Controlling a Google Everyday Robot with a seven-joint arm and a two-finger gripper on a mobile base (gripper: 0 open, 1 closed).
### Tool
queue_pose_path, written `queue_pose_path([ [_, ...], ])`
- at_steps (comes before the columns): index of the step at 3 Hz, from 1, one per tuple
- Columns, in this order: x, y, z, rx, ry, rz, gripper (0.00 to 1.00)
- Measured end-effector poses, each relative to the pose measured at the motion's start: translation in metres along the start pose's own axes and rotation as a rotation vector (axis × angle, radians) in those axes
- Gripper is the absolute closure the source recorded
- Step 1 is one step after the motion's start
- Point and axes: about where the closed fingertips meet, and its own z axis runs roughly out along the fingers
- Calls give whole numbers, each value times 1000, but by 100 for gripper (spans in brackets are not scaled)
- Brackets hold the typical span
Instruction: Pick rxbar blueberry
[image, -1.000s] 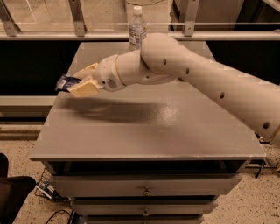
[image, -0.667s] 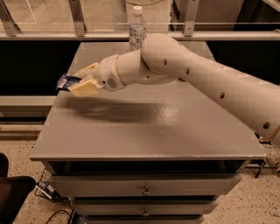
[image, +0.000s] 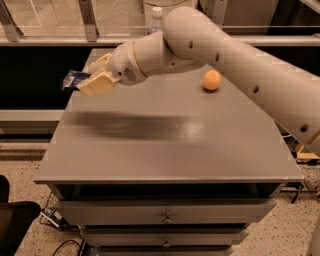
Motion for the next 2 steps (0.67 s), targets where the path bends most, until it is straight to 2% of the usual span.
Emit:
queue_pose_path([
  [2, -50, -7, -46, -128, 37, -91, 100],
])
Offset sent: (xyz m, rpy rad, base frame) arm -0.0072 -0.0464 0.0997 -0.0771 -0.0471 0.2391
